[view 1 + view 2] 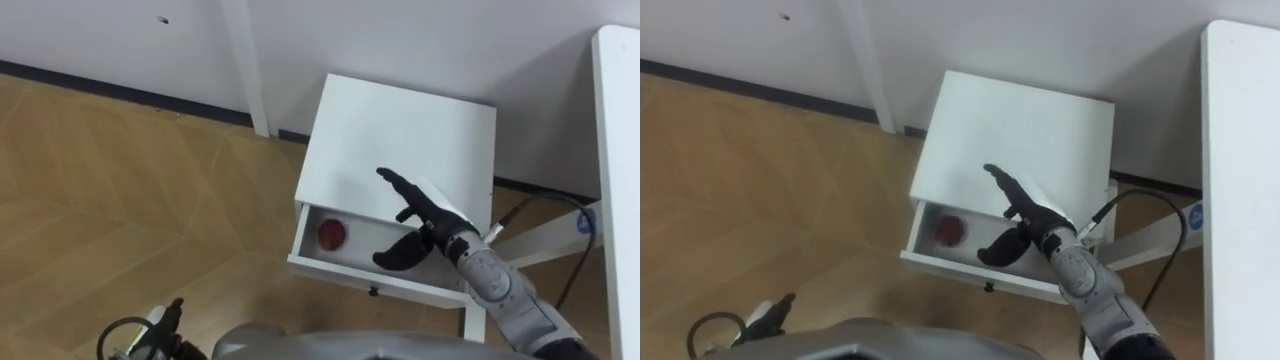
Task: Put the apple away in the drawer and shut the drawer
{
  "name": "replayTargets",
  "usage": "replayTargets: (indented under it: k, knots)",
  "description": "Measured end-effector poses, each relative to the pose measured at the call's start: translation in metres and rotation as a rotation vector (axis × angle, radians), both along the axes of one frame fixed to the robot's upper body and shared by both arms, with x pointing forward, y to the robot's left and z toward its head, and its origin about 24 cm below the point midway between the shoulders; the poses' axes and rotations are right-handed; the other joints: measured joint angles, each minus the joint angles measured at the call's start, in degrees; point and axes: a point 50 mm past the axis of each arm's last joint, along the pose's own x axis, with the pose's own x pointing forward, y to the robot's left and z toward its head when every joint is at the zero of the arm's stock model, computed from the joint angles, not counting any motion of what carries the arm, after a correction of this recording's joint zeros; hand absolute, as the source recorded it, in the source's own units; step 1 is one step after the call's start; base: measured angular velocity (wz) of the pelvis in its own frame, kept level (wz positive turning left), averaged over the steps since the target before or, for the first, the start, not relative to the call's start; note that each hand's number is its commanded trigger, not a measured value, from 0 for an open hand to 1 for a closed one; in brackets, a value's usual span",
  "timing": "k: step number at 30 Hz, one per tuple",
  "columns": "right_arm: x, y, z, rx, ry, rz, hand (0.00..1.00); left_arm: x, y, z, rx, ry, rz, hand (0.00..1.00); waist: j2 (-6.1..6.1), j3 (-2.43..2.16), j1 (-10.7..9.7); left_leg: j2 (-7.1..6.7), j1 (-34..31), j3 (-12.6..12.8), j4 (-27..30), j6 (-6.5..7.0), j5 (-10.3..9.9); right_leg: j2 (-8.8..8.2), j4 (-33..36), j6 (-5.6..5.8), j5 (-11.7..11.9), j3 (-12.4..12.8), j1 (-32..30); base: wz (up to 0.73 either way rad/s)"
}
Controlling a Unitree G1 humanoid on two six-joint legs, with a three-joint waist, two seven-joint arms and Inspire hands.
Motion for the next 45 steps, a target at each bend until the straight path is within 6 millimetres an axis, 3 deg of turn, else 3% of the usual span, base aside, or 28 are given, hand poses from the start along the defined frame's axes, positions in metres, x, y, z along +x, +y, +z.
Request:
replayTargets:
  k: [5, 9, 10, 12, 13, 14, 15, 16, 17, 18, 19, 20, 21, 22, 23, 24, 25, 26, 27, 28, 29, 31, 36, 39, 41, 45]
  knots:
    - [-0.001, -0.004, -0.002, 0.004, 0.004, -0.029, 0.0, 0.001, 0.001, 0.0, 0.01, -0.007, 0.005, 0.0, -0.37, -0.13, -0.84, 0.02, -0.05, 0.18, 0.02, 0.0, 0.0, -0.04, 0.0, 0.0, 0.0, 0.03, -0.09, 0.0]
    - [-0.01, -0.028, -0.014, -0.025, 0.038, -0.188, 0.0, -0.002, 0.002, 0.0, 0.03, -0.018, 0.041, 0.0, -0.31, -0.1, -1.74, -0.1, 0.75, 0.82, 0.3, 0.02, -0.01, -0.55, 1.57, 0.22, -0.13, -0.06, 0.06, -0.04]
    - [-0.014, -0.039, -0.016, -0.036, 0.044, -0.253, 0.0, -0.004, 0.002, -0.001, 0.027, -0.017, 0.055, 0.0, 0.02, -0.09, -2.04, -0.16, 0.64, 1.85, 0.75, 0.11, -0.08, -0.95, 5.82, 0.88, -0.53, -0.1, -1.84, -0.11]
    - [-0.024, -0.056, -0.02, -0.058, 0.052, -0.376, 0.0, -0.003, 0.003, 0.0, 0.024, -0.029, 0.071, 0.0, 1.11, -0.11, -3.35, 0.53, 0.6, 3.84, 1.11, 0.52, -0.01, -2.35, 21.63, 1.07, -0.48, 0.04, -9.25, 0.03]
    - [-0.033, -0.068, -0.023, -0.071, 0.058, -0.46, 0.0, -0.003, 0.008, 0.001, 0.035, -0.033, 0.072, 0.0, 0.77, -0.04, -4.52, 0.03, 0.75, 5.08, 1.61, 1.28, -0.14, -4.33, 34.17, 1.41, 2.29, 1.03, -16.27, 0.18]
    - [-0.038, -0.075, -0.025, -0.081, 0.066, -0.503, 0.0, -0.007, 0.01, 0.001, 0.038, -0.019, 0.073, 0.0, 0.85, -0.05, -4.8, 0.05, 0.74, 5.69, 2.16, 1.62, -0.28, -4.96, 39.77, 1.74, 5.37, 2.5, -19.53, 0.14]
    - [-0.054, -0.089, -0.031, -0.119, 0.103, -0.589, 0.0, -0.005, 0.011, 0.0, 0.041, -0.01, 0.07, 0.0, 2.32, -0.22, -5.77, 1.12, 0.73, 5.86, 3.62, 2.74, -0.9, -4.53, 48.71, 3.5, 15.83, 5.44, -25.77, -0.28]
    - [-0.062, -0.1, -0.034, -0.134, 0.12, -0.666, 0.0, -0.006, 0.014, 0.0, 0.044, 0.0, 0.077, 0.0, 3.7, -0.26, -5.49, 2.33, 0.22, 6.87, 4.71, 3.55, -1.36, -3.53, 59.6, 3.01, 20.72, 8.75, -33.37, -0.55]
    - [-0.065, -0.106, -0.036, -0.136, 0.129, -0.721, 0.0, -0.007, 0.018, 0.0, 0.055, 0.011, 0.082, 0.0, 4.27, 0.37, -6.13, 2.74, -0.36, 7.38, 5.83, 3.96, -1.64, -3.83, 75.71, 1.68, 16.68, 9.92, -41.58, -0.52]
    - [-0.07, -0.109, -0.038, -0.132, 0.142, -0.754, 0.0, -0.008, 0.019, 0.0, 0.057, 0.019, 0.089, 0.0, 4.46, 0.45, -6.82, 3.1, -0.51, 7.36, 6.24, 4.0, -1.66, -3.9, 81.83, 1.09, 14.45, 9.94, -44.58, -0.06]
    - [-0.085, -0.115, -0.042, -0.138, 0.186, -0.801, 0.0, -0.006, 0.019, -0.001, 0.058, 0.023, 0.097, 0.0, 5.75, 0.59, -8.17, 4.13, -0.79, 7.34, 6.83, 4.19, -1.82, -3.87, 89.42, 0.92, 11.84, 9.76, -48.02, 0.25]
    - [-0.101, -0.117, -0.048, -0.15, 0.249, -0.834, 0.0, -0.003, 0.021, 0.0, 0.063, 0.023, 0.104, 0.0, 6.14, 0.74, -8.92, 4.53, -1.04, 7.29, 6.88, 4.14, -2.04, -3.85, 90.63, 1.36, 10.25, 10.64, -49.42, 0.25]
    - [-0.109, -0.117, -0.051, -0.156, 0.284, -0.848, 0.0, -0.003, 0.022, 0.0, 0.066, 0.02, 0.109, 0.0, 5.99, 0.8, -9.0, 4.54, -1.09, 7.27, 7.03, 3.92, -2.52, -3.81, 89.08, 1.76, 9.7, 11.39, -49.14, 0.17]
    - [-0.124, -0.117, -0.056, -0.173, 0.354, -0.868, 0.0, -0.001, 0.023, 0.001, 0.069, 0.008, 0.115, 0.0, 6.18, 0.91, -9.04, 4.31, -1.43, 7.36, 8.53, 3.76, -3.83, -3.94, 81.26, 2.47, 9.11, 12.22, -45.54, 0.11]
    - [-0.136, -0.115, -0.06, -0.183, 0.415, -0.886, 0.0, -0.004, 0.023, 0.002, 0.069, 0.009, 0.123, 0.0, 5.37, 0.96, -9.07, 3.9, -1.75, 7.34, 9.89, 3.94, -4.86, -3.92, 69.11, 2.78, 8.67, 12.32, -39.1, 0.08]
    - [-0.141, -0.114, -0.062, -0.185, 0.439, -0.894, 0.0, -0.006, 0.023, 0.002, 0.07, 0.011, 0.124, 0.0, 5.14, 0.75, -9.07, 3.58, -1.87, 7.38, 10.19, 3.93, -5.08, -3.85, 62.99, 3.03, 8.44, 12.17, -35.58, 0.0]
    - [-0.148, -0.113, -0.064, -0.183, 0.476, -0.912, 0.0, -0.014, 0.022, 0.001, 0.069, 0.031, 0.134, 0.0, 4.49, 0.47, -8.79, 2.88, -2.04, 7.4, 10.14, 3.83, -5.26, -3.94, 50.94, 3.45, 7.29, 11.92, -28.75, -0.09]
    - [-0.151, -0.112, -0.065, -0.183, 0.496, -0.92, 0.0, -0.018, 0.022, 0.0, 0.071, 0.046, 0.149, 0.0, 3.42, 0.24, -8.24, 1.89, -2.26, 7.61, 9.79, 3.96, -4.94, -4.0, 40.5, 3.82, 5.21, 10.89, -21.98, -0.1]
    - [-0.152, -0.112, -0.065, -0.182, 0.501, -0.926, 0.0, -0.019, 0.022, 0.0, 0.071, 0.052, 0.157, 0.0, 3.22, 0.23, -7.84, 1.64, -2.49, 7.91, 9.74, 3.96, -4.83, -3.81, 35.54, 3.91, 3.68, 10.38, -19.05, -0.25]
    - [-0.149, -0.113, -0.066, -0.183, 0.503, -0.933, 0.0, -0.02, 0.02, -0.001, 0.072, 0.053, 0.178, 0.0, 2.74, 0.09, -6.6, 1.62, -2.92, 8.79, 9.48, 3.75, -4.37, -3.56, 26.16, 3.54, 0.09, 9.52, -14.56, -0.29]
    - [-0.144, -0.111, -0.067, -0.178, 0.507, -0.932, 0.0, -0.019, 0.021, -0.001, 0.083, 0.046, 0.183, 0.0, 2.2, -0.03, -5.89, 1.78, -3.13, 8.86, 8.74, 3.28, -3.7, -2.7, 18.42, 3.44, -0.24, 9.13, -11.49, -0.26]
    - [-0.142, -0.106, -0.069, -0.166, 0.514, -0.932, 0.0, -0.014, 0.024, 0.001, 0.103, 0.022, 0.203, 0.0, 1.12, -0.41, -5.35, 1.75, -2.95, 8.94, 7.44, 2.64, -2.74, -1.92, 10.55, 3.04, 0.02, 8.65, -8.17, -0.05]
    - [-0.141, -0.1, -0.072, -0.143, 0.535, -0.941, 0.0, -0.017, 0.023, 0.001, 0.115, 0.018, 0.217, 0.0, -0.56, -0.25, -5.6, 2.85, -1.08, 8.8, 5.74, 1.1, -1.88, -0.55, 5.49, 1.66, 1.27, 7.29, -4.77, -0.02]
    - [-0.156, -0.099, -0.075, -0.161, 0.598, -0.957, 0.0, -0.017, 0.015, -0.002, 0.095, 0.021, 0.233, 0.0, 0.02, -0.43, -5.99, 3.15, -1.08, 8.7, 5.3, 0.66, -1.78, -0.26, 4.67, 1.34, 1.48, 6.51, -4.53, 0.0]
    - [-0.171, -0.095, -0.077, -0.161, 0.666, -0.957, 0.0, -0.019, 0.009, -0.004, 0.085, 0.031, 0.239, 0.0, 0.67, -0.82, -6.03, 3.16, -1.02, 8.69, 4.55, 0.36, -1.57, -0.12, 4.15, 1.22, 1.55, 6.3, -4.52, 0.0]
    - [-0.19, -0.093, -0.078, -0.158, 0.761, -0.946, 0.0, -0.022, 0.008, -0.005, 0.084, 0.042, 0.242, 0.0, 1.13, -0.7, -6.26, 3.15, -0.37, 8.68, 3.65, -0.02, -1.31, 0.1, 4.04, 1.14, 1.59, 6.27, -4.42, -0.03]
